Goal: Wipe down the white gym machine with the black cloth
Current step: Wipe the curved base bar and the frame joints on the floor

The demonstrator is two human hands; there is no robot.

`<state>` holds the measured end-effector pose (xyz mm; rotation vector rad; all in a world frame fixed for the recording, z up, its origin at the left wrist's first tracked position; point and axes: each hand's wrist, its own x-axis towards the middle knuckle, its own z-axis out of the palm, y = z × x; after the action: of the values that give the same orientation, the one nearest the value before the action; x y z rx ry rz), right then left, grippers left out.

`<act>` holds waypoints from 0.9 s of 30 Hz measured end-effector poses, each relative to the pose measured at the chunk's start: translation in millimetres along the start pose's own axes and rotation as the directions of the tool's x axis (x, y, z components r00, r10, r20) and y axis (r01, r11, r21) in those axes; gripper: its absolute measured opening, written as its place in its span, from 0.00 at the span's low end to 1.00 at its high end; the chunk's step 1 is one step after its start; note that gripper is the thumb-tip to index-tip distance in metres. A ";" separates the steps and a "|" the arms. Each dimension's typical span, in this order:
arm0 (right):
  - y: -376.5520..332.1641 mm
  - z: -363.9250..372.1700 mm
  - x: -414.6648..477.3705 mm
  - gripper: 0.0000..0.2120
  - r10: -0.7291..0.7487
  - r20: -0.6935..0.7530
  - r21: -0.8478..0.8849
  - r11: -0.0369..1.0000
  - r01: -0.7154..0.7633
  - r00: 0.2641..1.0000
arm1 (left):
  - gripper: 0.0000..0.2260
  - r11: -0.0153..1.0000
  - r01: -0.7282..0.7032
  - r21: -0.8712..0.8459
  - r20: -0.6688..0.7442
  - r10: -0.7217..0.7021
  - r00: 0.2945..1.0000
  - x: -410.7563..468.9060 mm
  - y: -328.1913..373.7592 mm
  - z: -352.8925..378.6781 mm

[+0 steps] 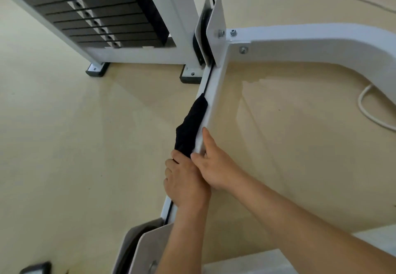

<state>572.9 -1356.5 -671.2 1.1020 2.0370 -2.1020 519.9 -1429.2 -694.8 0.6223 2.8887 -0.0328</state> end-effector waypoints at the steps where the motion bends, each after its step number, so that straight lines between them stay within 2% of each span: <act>1: 0.2 -1.0 0.6 0.33 -0.001 -0.014 0.010 1.000 0.001 1.000 | 0.27 1.000 -0.002 -0.027 -0.010 0.002 1.000 10.2 10.7 0.0; 5: -1.4 -29.4 17.3 0.26 -0.039 -0.166 0.095 0.994 0.055 0.985 | 0.16 0.989 -0.124 -0.083 -0.107 0.115 0.988 67.6 71.3 -2.5; 7: -5.5 -51.8 33.0 0.26 -0.048 -0.261 0.125 0.989 0.083 0.964 | 0.14 0.978 -0.165 -0.129 -0.104 0.152 0.983 103.2 107.0 -8.3; 9: -11.4 -70.9 43.7 0.25 -0.031 -0.300 0.142 0.987 0.077 0.953 | 0.17 0.962 -0.194 -0.194 -0.067 0.184 0.981 135.3 137.0 -17.6; 12: -20.5 -86.2 52.3 0.27 0.029 -0.299 0.168 0.985 0.023 0.954 | 0.31 0.929 -0.195 -0.315 0.095 0.235 0.967 163.5 159.7 -32.6; 16: -31.2 -92.4 61.8 0.26 0.079 -0.313 0.225 0.974 -0.007 0.946 | 0.27 0.910 -0.124 -0.395 0.189 0.213 0.959 143.8 132.9 -40.5; 18: -32.7 -81.1 64.4 0.21 0.098 -0.276 0.209 0.977 -0.040 0.956 | 0.25 0.926 -0.095 -0.365 0.218 0.184 0.958 118.0 103.4 -40.4; 20: -25.0 -59.0 65.2 0.22 0.136 -0.208 0.176 0.979 -0.100 0.969 | 0.22 0.951 -0.071 -0.300 0.226 0.143 0.963 91.2 72.0 -38.3; 25: 10.7 2.7 39.6 0.23 0.147 -0.117 0.096 0.986 -0.136 0.982 | 0.12 0.998 -0.065 -0.026 0.293 0.070 0.954 35.0 13.6 -42.2; 27: 26.0 24.9 17.1 0.22 0.175 -0.043 0.041 0.984 -0.173 0.984 | 0.12 0.995 -0.060 0.083 0.340 0.029 0.940 14.5 -7.8 -42.5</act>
<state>560.7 -1374.6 -704.5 1.2943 1.8499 -2.0559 496.2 -1427.8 -655.8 0.6285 2.5501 -0.2440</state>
